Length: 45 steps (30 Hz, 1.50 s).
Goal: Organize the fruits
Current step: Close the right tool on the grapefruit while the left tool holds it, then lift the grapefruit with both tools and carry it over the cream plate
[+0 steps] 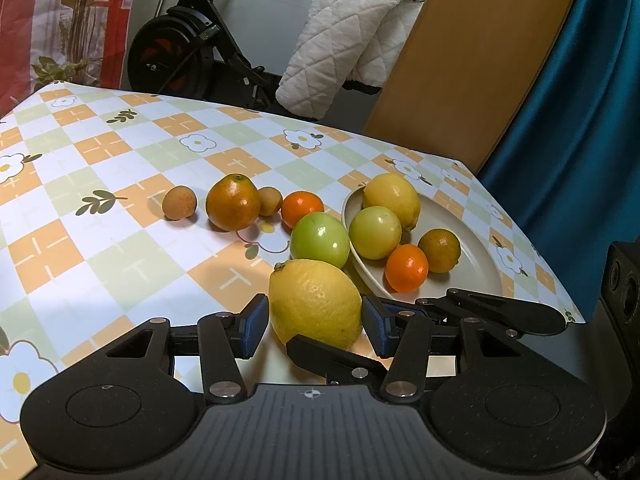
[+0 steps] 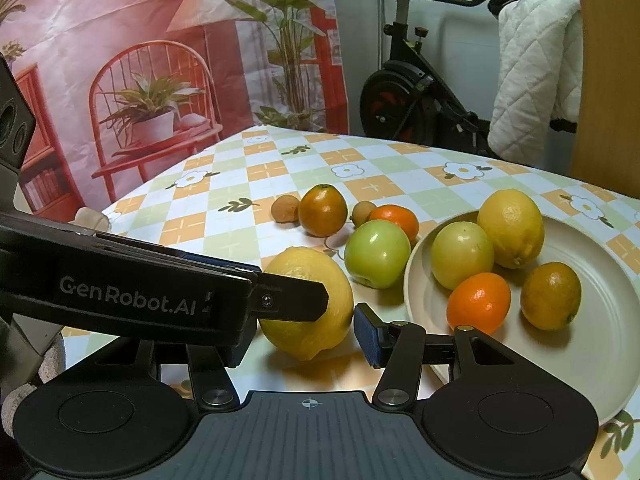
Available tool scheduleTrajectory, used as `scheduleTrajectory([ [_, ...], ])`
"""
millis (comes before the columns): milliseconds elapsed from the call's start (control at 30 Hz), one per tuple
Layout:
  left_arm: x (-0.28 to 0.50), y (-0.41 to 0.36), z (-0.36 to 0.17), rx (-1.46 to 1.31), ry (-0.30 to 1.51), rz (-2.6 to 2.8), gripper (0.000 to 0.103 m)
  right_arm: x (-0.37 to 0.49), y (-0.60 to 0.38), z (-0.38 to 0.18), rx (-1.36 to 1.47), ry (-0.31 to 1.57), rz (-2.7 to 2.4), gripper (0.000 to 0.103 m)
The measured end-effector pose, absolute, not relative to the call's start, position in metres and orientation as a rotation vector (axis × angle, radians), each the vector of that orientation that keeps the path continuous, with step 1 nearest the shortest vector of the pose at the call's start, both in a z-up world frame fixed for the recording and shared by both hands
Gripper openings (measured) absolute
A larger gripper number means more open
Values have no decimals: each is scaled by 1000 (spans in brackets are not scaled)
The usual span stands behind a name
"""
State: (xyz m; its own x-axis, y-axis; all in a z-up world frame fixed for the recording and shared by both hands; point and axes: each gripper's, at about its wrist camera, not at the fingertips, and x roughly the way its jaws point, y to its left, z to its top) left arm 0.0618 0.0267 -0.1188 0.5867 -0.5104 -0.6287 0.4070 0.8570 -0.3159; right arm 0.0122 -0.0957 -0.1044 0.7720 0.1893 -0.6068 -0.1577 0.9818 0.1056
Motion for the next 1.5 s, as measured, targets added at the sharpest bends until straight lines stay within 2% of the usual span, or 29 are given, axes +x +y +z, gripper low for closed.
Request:
scheduleTrajectory([
  [1500, 68, 18, -113, -124, 781, -558, 56, 16, -100, -106, 75, 636, 177, 49],
])
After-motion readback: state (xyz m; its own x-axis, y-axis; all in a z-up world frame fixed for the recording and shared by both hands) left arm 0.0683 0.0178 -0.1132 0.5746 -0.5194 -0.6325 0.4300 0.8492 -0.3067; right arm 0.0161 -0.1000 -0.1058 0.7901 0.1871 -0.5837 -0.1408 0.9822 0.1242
